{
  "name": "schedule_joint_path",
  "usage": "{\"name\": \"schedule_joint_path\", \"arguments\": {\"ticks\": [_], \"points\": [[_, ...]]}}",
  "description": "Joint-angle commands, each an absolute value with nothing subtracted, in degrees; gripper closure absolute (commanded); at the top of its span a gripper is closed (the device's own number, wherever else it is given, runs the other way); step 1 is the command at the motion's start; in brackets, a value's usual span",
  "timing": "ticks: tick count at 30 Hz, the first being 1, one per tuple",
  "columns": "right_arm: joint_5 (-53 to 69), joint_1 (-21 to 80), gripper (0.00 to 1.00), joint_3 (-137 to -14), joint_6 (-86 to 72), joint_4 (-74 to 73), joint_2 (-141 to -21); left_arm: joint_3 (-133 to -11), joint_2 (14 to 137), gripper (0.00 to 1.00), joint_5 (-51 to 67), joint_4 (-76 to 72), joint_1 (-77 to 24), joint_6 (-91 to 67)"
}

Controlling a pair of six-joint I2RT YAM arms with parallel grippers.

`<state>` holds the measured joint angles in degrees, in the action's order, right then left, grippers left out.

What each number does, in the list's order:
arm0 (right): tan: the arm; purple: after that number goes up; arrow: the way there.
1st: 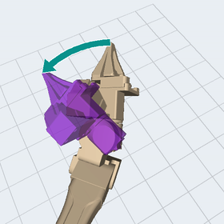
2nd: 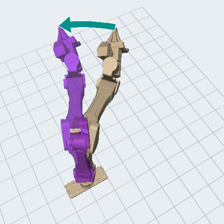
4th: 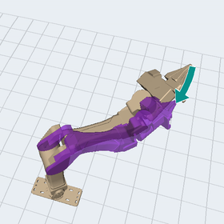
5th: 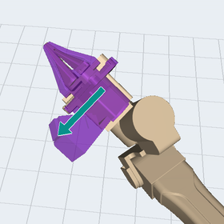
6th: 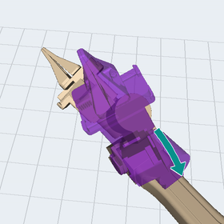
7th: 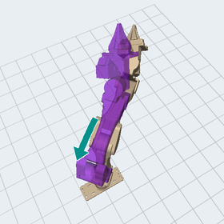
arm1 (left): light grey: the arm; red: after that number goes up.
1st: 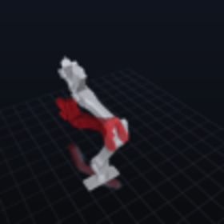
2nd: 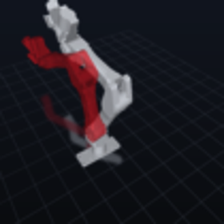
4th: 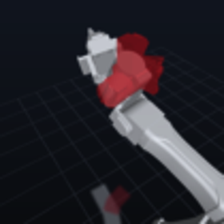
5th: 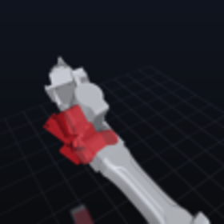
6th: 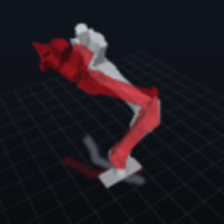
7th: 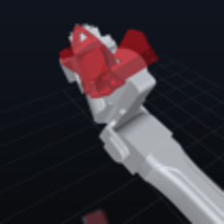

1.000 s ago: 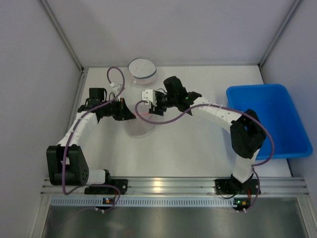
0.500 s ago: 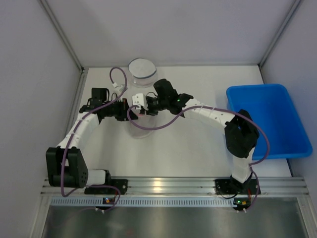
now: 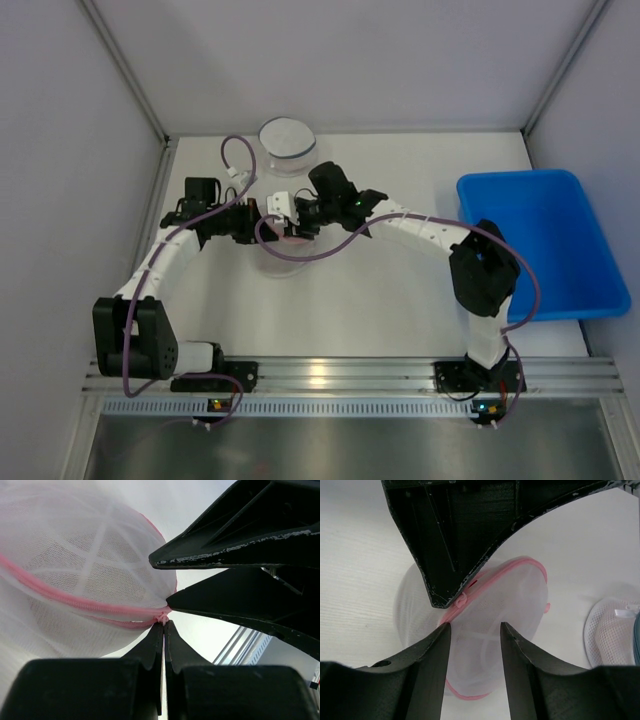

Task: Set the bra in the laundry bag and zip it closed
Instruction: Zip the zipper on the laundry bag.

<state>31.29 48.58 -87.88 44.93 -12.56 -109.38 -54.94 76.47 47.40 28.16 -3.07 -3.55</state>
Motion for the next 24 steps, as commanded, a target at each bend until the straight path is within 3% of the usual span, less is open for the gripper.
{"name": "schedule_joint_path", "arguments": {"ticks": [1,9,16,22,24], "points": [[33.3,48.4,0.55,-89.6,44.4,-12.7,-108.5,-55.5,75.5,1.0,47.6,26.3,-3.3,-3.7],[34.1,48.2,0.49,-88.2,41.8,-15.6,-104.0,-56.1,76.3,1.0,48.2,26.2,-3.3,-4.0],[32.9,48.7,0.45,-90.6,39.0,-16.3,-106.8,-56.2,75.9,1.0,48.3,26.0,-3.3,-4.6],[30.2,49.3,0.48,-91.5,38.9,-15.0,-108.8,-56.3,75.7,1.0,49.3,26.1,-3.3,-5.5],[28.9,49.3,0.56,-91.8,39.1,-15.2,-110.3,-56.2,75.5,1.0,49.1,26.0,-3.3,-5.6]]}}
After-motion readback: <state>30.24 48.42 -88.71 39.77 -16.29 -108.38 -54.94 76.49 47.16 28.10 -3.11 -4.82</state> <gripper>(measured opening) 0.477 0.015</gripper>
